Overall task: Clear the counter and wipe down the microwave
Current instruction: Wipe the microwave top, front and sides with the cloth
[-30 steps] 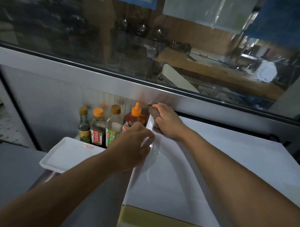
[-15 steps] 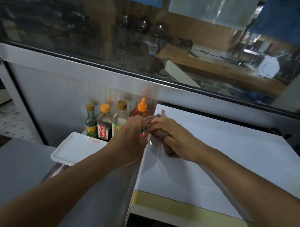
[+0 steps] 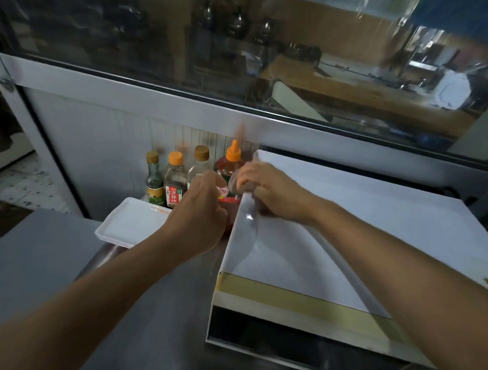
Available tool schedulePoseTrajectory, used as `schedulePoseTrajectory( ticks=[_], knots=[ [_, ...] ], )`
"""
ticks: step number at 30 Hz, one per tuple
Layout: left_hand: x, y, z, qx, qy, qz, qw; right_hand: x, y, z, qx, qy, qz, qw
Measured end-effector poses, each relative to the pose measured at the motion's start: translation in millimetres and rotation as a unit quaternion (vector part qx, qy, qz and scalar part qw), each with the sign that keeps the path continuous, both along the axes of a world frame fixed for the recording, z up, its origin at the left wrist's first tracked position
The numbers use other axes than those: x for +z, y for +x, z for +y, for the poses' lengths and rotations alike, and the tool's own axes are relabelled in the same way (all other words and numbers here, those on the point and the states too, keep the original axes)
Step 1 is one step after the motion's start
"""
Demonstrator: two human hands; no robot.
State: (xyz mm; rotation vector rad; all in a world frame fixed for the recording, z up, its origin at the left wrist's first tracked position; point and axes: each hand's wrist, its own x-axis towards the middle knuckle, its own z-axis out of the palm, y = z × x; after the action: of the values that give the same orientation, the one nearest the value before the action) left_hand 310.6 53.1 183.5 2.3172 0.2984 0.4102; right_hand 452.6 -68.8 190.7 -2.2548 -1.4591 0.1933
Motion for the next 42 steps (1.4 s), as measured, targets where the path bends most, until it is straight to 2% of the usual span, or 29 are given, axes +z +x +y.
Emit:
schedulePoseTrajectory(
  ticks=[5, 11, 17, 20, 24, 28, 32, 35, 39, 42],
  knots=[
    [9.3, -18.7, -5.8, -0.001, 0.039, -0.042, 0.998, 0.3, -53.9, -36.1, 0.080, 0.044, 0.004, 0.996],
    [6.6, -24.1, -21.5, 0.005, 0.031, -0.029, 0.999, -6.3, -35.5, -60.1, 0.086, 0.020, -0.005, 0.996],
    [6.3, -20.9, -46.5, -0.004, 0.080, 0.034, 0.996, 1.7, 5.0, -59.7, -0.081, -0.032, -0.064, 0.994],
    [3.6, -19.8, -56.3, -0.026, 0.123, 0.067, 0.990, 0.9, -23.0, -68.6, -0.087, -0.040, -0.090, 0.991],
    [-1.2, -15.6, -59.8, -0.013, 0.175, 0.086, 0.981, -9.3, -69.5, -118.7, -0.021, 0.007, -0.111, 0.994],
    [-2.1, -14.1, -60.7, -0.008, 0.211, 0.094, 0.973, -5.7, -47.0, -142.6, -0.014, -0.004, -0.083, 0.996],
    [2.9, -12.4, -65.3, 0.005, 0.236, 0.111, 0.965, 0.9, 11.2, -150.8, -0.121, -0.033, -0.075, 0.989],
    [5.7, -8.5, -81.3, 0.029, 0.258, 0.106, 0.960, -3.6, 13.8, -148.4, -0.183, -0.058, -0.083, 0.978],
    [0.7, 1.2, -116.7, -0.014, 0.263, 0.075, 0.962, -10.4, -34.8, -177.7, -0.112, 0.008, -0.098, 0.989],
    [-0.8, 11.6, -140.8, -0.039, 0.262, 0.077, 0.961, -15.8, -57.2, -212.4, -0.056, 0.008, -0.104, 0.993]
  ],
)
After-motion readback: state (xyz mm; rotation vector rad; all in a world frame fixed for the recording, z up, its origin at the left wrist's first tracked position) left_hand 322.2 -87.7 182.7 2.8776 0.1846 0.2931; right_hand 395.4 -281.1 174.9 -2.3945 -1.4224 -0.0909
